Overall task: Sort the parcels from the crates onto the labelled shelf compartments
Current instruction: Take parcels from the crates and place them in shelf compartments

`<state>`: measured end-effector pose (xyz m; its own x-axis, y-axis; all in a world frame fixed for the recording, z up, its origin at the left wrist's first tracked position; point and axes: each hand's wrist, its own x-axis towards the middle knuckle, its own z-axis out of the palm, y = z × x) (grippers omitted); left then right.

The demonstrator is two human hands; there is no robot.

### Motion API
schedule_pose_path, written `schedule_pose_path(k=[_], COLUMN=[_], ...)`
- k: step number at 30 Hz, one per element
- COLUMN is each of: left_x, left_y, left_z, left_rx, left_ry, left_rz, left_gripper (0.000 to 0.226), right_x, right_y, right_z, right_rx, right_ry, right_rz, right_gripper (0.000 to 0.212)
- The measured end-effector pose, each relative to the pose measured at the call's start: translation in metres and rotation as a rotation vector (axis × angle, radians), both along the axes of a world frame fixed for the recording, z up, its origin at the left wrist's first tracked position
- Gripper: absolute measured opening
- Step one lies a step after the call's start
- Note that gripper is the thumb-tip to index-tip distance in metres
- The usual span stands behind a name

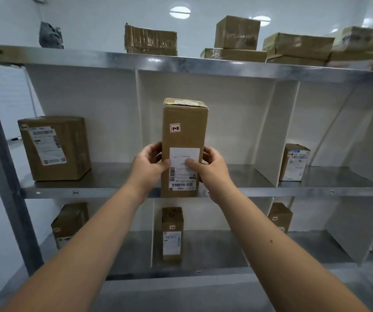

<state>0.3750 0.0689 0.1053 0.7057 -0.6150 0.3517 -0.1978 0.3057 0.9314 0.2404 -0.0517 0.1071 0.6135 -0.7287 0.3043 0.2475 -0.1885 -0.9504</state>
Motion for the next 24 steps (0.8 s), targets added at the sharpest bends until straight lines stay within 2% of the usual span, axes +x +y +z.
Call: schedule_pose_path(k=[4, 9, 15, 18, 24], left_x=[0.023, 0.049, 0.068, 0.074, 0.084], left_y=[-0.018, -0.042, -0.063, -0.076, -0.096], left_z=[0.0, -0.016, -0.027, -0.029, -0.025], left_rx=[0.02, 0.106, 0.171, 0.23, 0.274], left_ry=[-0.033, -0.131, -0.191, -0.233, -0.204], left_rz=[0.0, 0.052, 0.121, 0.168, 0.217], left_gripper=[0.051, 0.039, 0.042, 0.036, 0.032], right_x=[0.03, 0.058, 0.082, 0.09, 0.108], right_y=[-0.01, -0.021, -0.046, -0.057, -0.075], right_z=[-0.003, -0.016, -0.029, -0.03, -0.032], right_rx=[0.0, -0.007, -0.092, -0.134, -0.199], right_ry=[0.015, 0.057, 0.116, 0.132, 0.145], right_rz=[-0.076, -0.119, -0.204, -0.206, -0.186], right_gripper=[0.05, 0.027, 0.023, 0.023, 0.022])
